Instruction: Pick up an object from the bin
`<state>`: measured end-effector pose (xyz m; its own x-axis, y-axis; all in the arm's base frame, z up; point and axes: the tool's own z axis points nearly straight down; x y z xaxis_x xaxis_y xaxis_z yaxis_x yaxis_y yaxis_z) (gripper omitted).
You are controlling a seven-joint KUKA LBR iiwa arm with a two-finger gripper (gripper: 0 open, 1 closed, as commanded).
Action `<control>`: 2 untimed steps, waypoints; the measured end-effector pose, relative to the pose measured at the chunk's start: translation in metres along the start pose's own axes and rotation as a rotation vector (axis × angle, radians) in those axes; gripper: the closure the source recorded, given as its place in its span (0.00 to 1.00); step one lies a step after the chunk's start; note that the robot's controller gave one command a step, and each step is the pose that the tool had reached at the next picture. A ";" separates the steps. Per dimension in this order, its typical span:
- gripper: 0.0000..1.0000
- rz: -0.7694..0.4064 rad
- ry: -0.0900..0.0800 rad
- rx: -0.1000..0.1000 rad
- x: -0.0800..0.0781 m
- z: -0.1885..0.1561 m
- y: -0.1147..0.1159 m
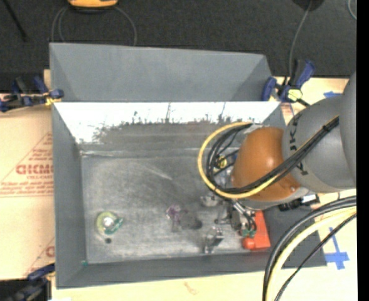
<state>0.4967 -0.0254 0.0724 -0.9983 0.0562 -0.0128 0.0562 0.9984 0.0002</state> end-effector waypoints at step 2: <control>0.00 0.508 0.015 0.001 -0.009 -0.018 0.051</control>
Offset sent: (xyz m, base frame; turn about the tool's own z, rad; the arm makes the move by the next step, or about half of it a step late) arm 0.0543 -0.0151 -0.0024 0.4446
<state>0.5082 0.0248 0.0902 -0.8450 0.5348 0.0027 0.5348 0.8450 0.0023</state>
